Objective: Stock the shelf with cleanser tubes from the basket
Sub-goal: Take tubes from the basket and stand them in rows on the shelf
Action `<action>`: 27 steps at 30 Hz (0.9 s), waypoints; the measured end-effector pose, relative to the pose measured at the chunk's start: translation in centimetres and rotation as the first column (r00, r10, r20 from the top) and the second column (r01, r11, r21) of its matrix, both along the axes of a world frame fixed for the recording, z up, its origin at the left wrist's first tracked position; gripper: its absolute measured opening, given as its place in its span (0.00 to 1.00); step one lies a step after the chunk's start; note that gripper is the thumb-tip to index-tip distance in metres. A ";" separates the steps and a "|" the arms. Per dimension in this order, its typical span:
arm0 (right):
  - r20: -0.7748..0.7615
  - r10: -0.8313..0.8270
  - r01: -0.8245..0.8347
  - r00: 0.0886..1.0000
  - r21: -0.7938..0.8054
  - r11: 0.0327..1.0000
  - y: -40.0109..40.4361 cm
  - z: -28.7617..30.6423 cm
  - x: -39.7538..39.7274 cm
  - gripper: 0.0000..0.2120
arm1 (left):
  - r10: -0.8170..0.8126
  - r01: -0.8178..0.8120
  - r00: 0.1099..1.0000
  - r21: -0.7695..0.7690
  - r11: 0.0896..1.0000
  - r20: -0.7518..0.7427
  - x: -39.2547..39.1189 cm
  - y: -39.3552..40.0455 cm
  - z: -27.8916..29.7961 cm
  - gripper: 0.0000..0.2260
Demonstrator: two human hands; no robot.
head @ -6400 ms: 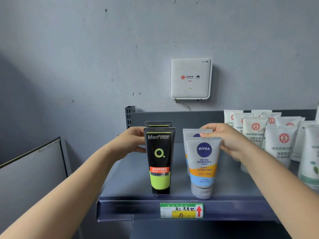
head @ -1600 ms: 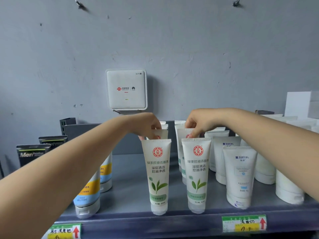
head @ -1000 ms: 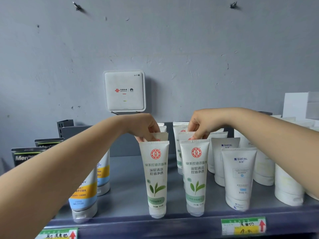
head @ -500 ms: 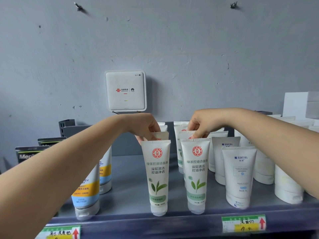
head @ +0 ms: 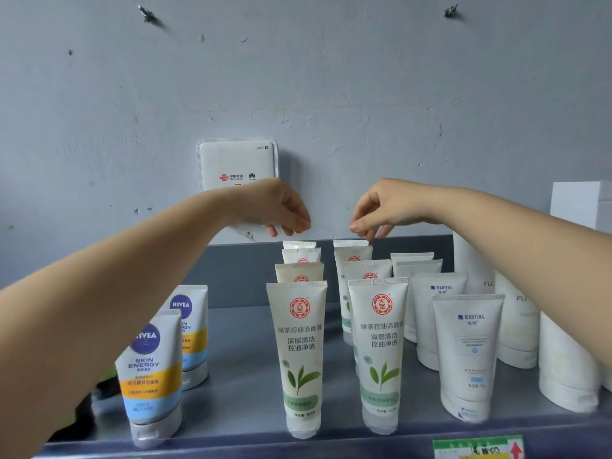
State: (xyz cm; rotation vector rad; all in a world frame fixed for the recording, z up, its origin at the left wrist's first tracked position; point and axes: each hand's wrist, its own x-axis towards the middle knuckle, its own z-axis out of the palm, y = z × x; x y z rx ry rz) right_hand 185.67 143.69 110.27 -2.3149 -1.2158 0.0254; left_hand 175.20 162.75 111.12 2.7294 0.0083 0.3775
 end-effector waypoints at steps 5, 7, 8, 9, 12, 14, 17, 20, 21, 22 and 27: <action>0.232 -0.032 0.083 0.972 -0.216 0.973 1.6 -0.3 1.4 0.08 | 0.042 -0.020 0.993 0.191 0.981 -0.112 2.6 0.5 -0.3 0.11; 0.296 -0.020 0.110 0.955 -0.290 0.951 2.3 -0.7 1.9 0.11 | 0.062 -0.011 0.981 0.264 0.964 -0.186 3.6 0.8 -0.7 0.12; 0.303 -0.017 0.117 0.953 -0.314 0.942 2.5 -0.8 2.1 0.12 | 0.072 -0.003 0.974 0.306 0.952 -0.215 4.2 1.0 -0.9 0.11; 0.304 -0.015 0.123 0.953 -0.337 0.933 2.7 -1.0 2.5 0.13 | 0.084 0.002 0.968 0.340 0.940 -0.238 4.6 1.1 -1.0 0.11; 0.292 -0.015 0.135 0.956 -0.395 0.909 3.2 -1.4 3.3 0.13 | 0.106 0.014 0.948 0.372 0.928 -0.301 5.7 1.4 -1.4 0.11; 0.266 -0.023 0.137 0.964 -0.420 0.897 3.6 -1.7 3.8 0.11 | 0.101 0.028 0.939 0.367 0.930 -0.328 6.2 1.4 -1.7 0.12; 0.205 -0.026 0.112 0.978 -0.419 0.901 3.8 -1.9 4.5 0.06 | 0.072 0.049 0.937 0.335 0.941 -0.341 6.9 1.6 -2.0 0.09; 0.147 -0.003 0.065 0.989 -0.419 0.906 3.6 -1.7 4.7 0.03 | 0.044 0.060 0.930 0.270 0.961 -0.364 7.3 2.0 -1.9 0.09; 0.131 0.006 0.051 0.991 -0.424 0.904 3.6 -1.6 4.8 0.04 | 0.035 0.065 0.928 0.255 0.965 -0.371 7.3 2.2 -1.9 0.09; 0.121 0.015 0.038 0.993 -0.430 0.902 3.6 -1.6 4.8 0.04 | 0.028 0.070 0.926 0.244 0.967 -0.375 7.4 2.3 -1.9 0.09; 0.089 0.041 0.002 0.995 -0.435 0.900 3.5 -1.5 4.8 0.04 | 0.003 0.089 0.912 0.206 0.975 -0.409 7.2 2.8 -1.7 0.08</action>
